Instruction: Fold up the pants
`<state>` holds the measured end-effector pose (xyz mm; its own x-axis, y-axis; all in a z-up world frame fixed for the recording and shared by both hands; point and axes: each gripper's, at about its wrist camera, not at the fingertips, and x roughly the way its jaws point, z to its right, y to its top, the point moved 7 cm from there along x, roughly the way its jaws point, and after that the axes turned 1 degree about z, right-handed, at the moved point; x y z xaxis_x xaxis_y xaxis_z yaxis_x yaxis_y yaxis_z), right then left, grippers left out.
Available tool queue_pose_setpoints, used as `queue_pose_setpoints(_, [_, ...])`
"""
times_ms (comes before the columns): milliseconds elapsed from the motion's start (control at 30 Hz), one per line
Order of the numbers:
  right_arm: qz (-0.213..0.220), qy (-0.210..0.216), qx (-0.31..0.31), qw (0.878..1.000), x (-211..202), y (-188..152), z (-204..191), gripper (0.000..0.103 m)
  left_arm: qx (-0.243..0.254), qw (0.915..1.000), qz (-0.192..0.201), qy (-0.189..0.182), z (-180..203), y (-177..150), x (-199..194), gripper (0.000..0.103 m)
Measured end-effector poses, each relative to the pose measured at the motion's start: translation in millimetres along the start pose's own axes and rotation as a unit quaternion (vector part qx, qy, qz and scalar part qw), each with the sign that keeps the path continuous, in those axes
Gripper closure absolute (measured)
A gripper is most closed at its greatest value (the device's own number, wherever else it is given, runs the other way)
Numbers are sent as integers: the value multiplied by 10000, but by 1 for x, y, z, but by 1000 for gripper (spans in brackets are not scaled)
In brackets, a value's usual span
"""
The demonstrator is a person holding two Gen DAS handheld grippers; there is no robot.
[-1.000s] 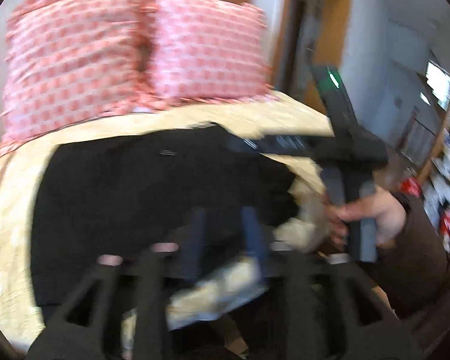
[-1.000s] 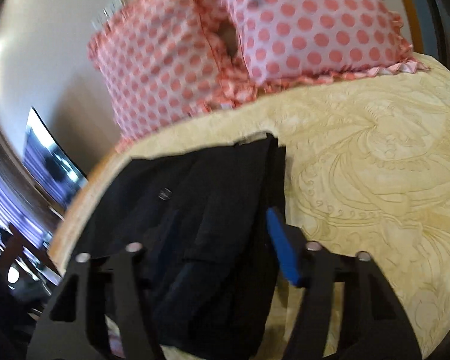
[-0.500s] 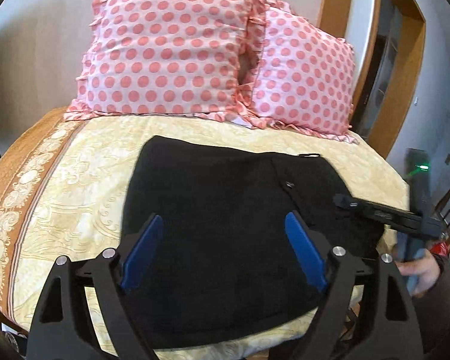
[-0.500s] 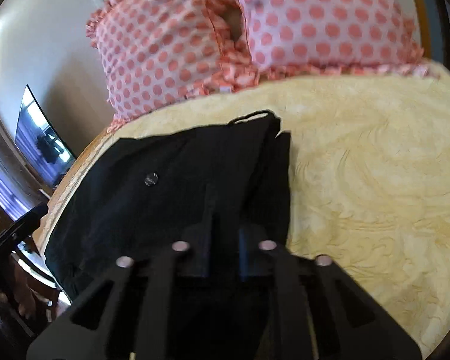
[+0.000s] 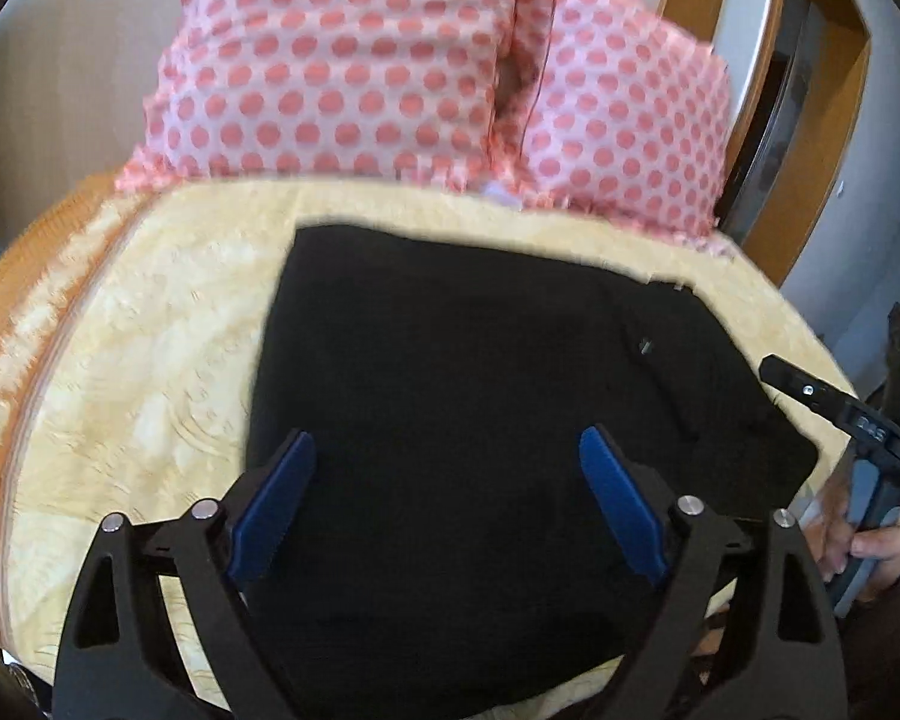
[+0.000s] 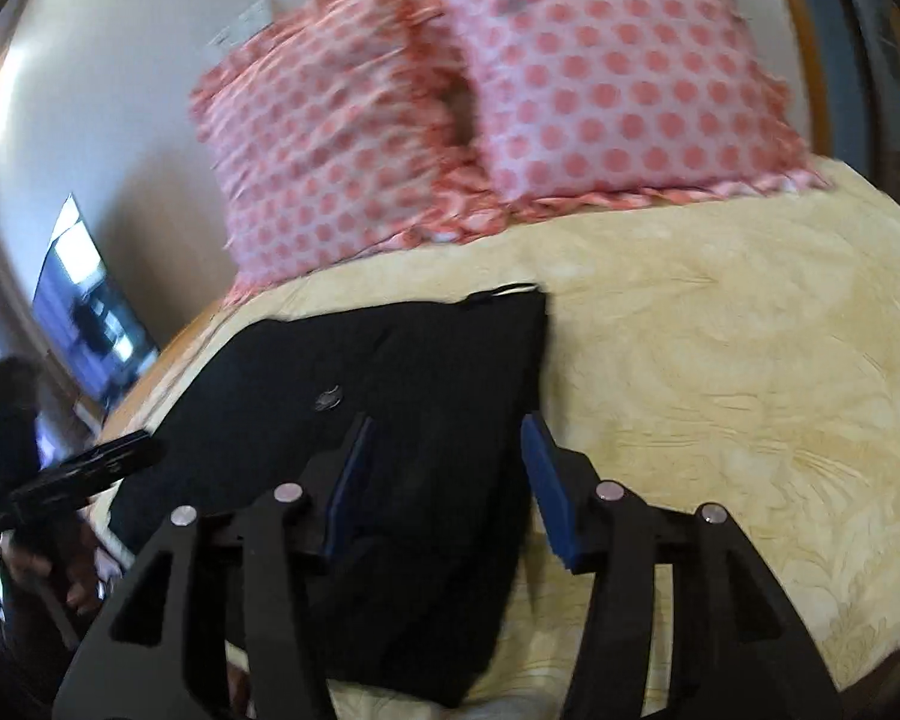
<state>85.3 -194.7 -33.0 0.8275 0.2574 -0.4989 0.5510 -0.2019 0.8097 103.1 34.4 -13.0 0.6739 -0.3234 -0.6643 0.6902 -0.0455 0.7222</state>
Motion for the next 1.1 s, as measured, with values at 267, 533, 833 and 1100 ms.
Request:
queue_pose_setpoints(267, [-573, 185, 586, 9965, 29, 16, 24, 38, -45, 9996, 262, 36, -17, 25, -19, 11])
queue_pose_setpoints(533, [-1039, 406, 842, 9902, 68, 25, 35, 52, -622, 9969, -484, 4, -75, 63, 25, 13])
queue_pose_setpoints(833, [-984, 756, 682, 9899, 65, 21, 29, 74, -678, 9888, -1258, -428, -64, 52, 69, 33])
queue_pose_setpoints(1100, [-841, 1050, 467, 9898, 53, 37, 13, 92, -550, 9933, -909, -460, -61, 63, 49, 92])
